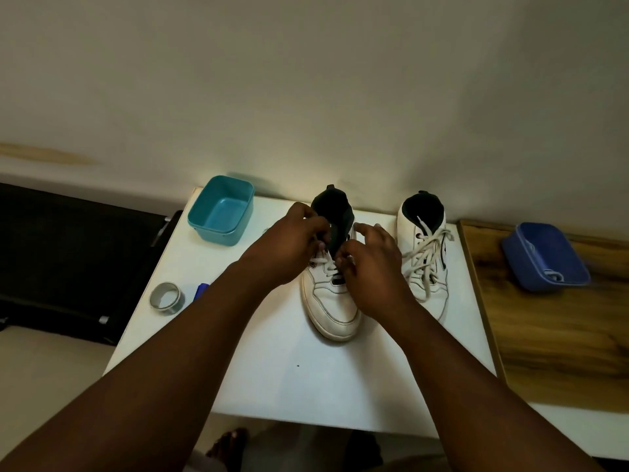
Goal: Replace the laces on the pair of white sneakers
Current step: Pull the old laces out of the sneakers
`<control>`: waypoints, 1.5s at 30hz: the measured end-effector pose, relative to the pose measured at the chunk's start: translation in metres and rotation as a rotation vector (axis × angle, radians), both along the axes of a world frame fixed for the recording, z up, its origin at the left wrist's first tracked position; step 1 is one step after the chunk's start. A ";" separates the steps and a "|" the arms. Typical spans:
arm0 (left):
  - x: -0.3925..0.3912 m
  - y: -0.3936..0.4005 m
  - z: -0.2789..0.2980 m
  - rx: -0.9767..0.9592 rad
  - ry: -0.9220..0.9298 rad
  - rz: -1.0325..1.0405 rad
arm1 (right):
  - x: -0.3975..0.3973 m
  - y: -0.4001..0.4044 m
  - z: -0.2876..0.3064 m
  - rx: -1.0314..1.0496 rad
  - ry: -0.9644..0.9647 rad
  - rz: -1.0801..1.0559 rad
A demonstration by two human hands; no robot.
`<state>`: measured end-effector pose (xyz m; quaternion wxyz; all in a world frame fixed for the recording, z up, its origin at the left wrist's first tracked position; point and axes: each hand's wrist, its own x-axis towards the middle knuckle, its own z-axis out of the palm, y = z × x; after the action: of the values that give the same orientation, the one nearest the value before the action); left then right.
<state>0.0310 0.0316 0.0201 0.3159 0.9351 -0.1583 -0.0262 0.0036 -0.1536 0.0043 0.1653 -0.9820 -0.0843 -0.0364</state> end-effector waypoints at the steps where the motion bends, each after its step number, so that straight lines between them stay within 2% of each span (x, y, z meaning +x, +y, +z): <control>1: 0.001 0.002 0.000 -0.005 0.001 -0.010 | -0.001 0.002 -0.001 -0.017 -0.026 0.000; 6: 0.003 0.013 0.003 -0.023 0.020 -0.041 | -0.013 0.010 0.002 -0.193 -0.129 -0.157; 9: 0.005 0.015 0.003 -0.055 0.035 -0.010 | -0.013 0.010 0.007 -0.159 -0.097 -0.276; 14: 0.003 0.004 0.001 -0.056 0.011 -0.053 | -0.012 0.014 0.000 -0.051 -0.065 -0.038; 19: 0.003 0.004 -0.002 -0.077 0.040 -0.039 | -0.007 0.013 0.004 -0.035 0.004 -0.083; 21: -0.001 -0.004 -0.002 -0.104 0.020 0.043 | -0.006 0.011 0.005 0.005 -0.009 -0.092; 23: -0.007 -0.015 -0.002 -0.083 -0.017 0.244 | -0.006 0.010 0.007 0.060 -0.003 -0.108; 25: -0.009 -0.022 0.000 0.062 0.022 0.422 | -0.007 0.009 0.006 0.122 0.016 -0.108; 27: -0.008 -0.025 -0.002 0.186 0.091 0.403 | -0.007 0.009 0.004 0.196 0.049 -0.086; 30: -0.005 -0.023 0.000 0.155 0.106 0.333 | -0.003 0.003 0.004 0.211 0.071 -0.084; 33: -0.003 -0.017 0.002 0.144 0.096 0.324 | 0.000 -0.009 0.004 0.220 0.021 -0.232; 36: -0.001 -0.012 0.001 0.119 0.122 0.324 | -0.007 -0.010 0.004 0.119 0.014 -0.337; 41: 0.002 -0.011 -0.005 -0.038 0.200 0.306 | -0.012 0.017 -0.002 0.030 -0.091 -0.020; 45: 0.004 -0.002 -0.009 -0.113 0.237 0.251 | -0.006 0.018 -0.001 -0.001 -0.019 -0.036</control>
<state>0.0352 0.0296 0.0114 0.3853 0.9186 -0.0031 -0.0876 -0.0028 -0.1353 0.0031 0.1632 -0.9830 -0.0682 -0.0488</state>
